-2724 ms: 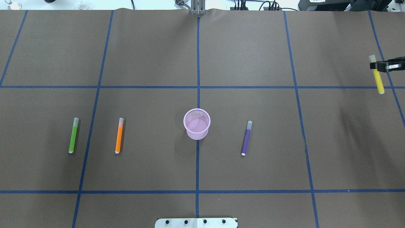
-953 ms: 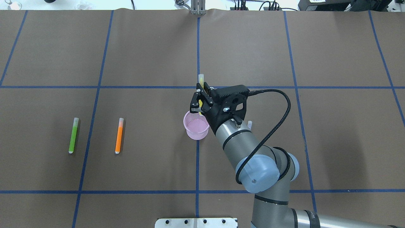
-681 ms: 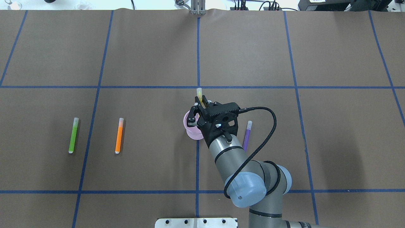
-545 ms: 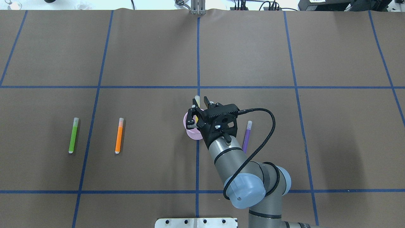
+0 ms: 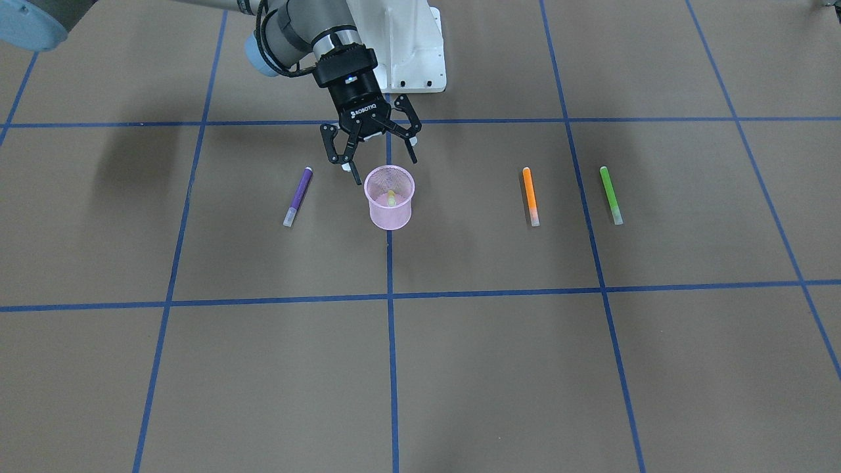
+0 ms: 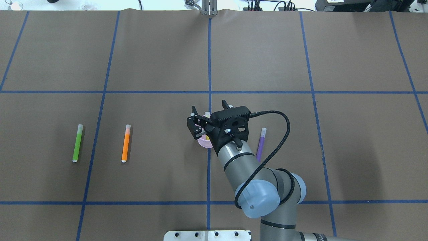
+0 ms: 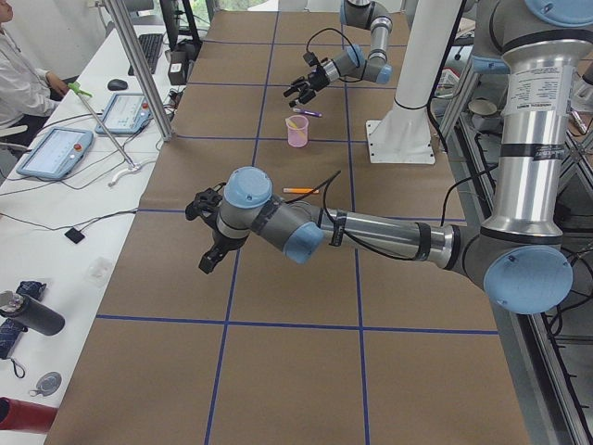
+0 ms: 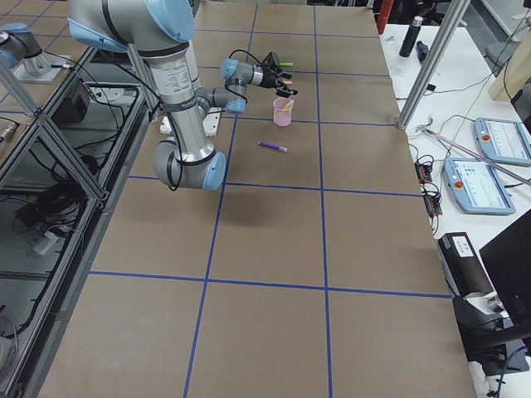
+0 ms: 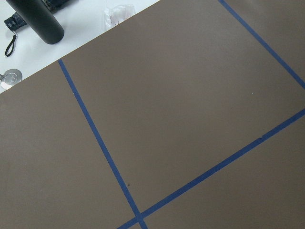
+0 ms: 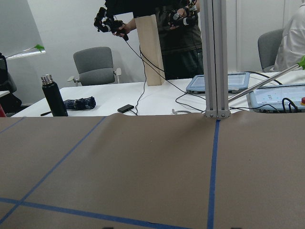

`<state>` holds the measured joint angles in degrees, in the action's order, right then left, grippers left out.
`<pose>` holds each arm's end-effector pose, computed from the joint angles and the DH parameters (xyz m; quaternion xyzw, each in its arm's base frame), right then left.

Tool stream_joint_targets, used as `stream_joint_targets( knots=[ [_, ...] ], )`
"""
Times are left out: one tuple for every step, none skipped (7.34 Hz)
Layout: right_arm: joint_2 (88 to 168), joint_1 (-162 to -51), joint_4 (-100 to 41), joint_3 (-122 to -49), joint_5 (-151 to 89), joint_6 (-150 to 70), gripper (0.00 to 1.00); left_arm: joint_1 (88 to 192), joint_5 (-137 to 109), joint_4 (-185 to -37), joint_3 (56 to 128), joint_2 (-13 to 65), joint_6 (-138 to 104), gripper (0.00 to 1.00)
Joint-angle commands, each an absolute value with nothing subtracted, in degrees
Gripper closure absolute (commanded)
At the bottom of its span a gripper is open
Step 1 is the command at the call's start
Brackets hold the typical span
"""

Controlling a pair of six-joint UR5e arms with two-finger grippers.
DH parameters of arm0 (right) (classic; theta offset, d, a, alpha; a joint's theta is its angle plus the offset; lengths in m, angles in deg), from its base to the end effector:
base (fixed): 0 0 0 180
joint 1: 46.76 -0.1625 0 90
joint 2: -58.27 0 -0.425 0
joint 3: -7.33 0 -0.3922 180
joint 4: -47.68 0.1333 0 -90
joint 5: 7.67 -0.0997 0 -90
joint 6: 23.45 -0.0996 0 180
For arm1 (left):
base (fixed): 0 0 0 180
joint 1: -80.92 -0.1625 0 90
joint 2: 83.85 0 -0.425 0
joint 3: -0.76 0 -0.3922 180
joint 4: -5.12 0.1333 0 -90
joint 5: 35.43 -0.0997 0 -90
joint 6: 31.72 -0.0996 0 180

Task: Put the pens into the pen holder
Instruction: 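Lower the yellow pen into the pink cup and open the right gripper, then raise the right gripper away while the left gripper reaches the green pen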

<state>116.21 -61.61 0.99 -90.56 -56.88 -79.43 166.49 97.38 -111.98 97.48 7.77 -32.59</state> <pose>-0.5415 -0.3488 0.1807 0.4947 -0.4592 0.1116 0.7294 -0.0250 -0.5272 0.5322 0.2724 0.3563 0.1520 0.8808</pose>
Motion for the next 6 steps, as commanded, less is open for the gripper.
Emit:
stream_joint_targets(
  knots=[
    [116.6, -69.6, -7.0, -92.8, -70.4, -80.8, 0.02, 161.6, 97.4, -114.1, 97.8, 9.6, -23.3, 0.00],
    [116.7, -74.0, -10.5, -92.9, -78.7, -82.3, 0.02, 157.5, 97.4, -116.3, 97.8, 11.1, -16.1, 0.00],
    [116.8, -79.2, -14.5, -93.0, -88.4, -83.6, 0.02, 154.3, 97.4, -117.6, 97.9, 12.3, -10.7, 0.00],
    [116.8, -84.8, -20.0, -93.4, -97.8, -83.5, 0.02, 150.6, 96.8, -117.5, 98.3, 12.9, -4.8, 0.00],
    [116.8, -90.8, -24.6, -93.6, -108.1, -83.0, 0.02, 147.1, 96.3, -117.5, 98.8, 12.9, 3.4, 0.00],
    [117.1, -96.5, -27.2, -93.6, -117.4, -82.6, 0.01, 143.1, 91.8, -117.4, 98.9, 12.7, 7.0, 0.00]
  ],
)
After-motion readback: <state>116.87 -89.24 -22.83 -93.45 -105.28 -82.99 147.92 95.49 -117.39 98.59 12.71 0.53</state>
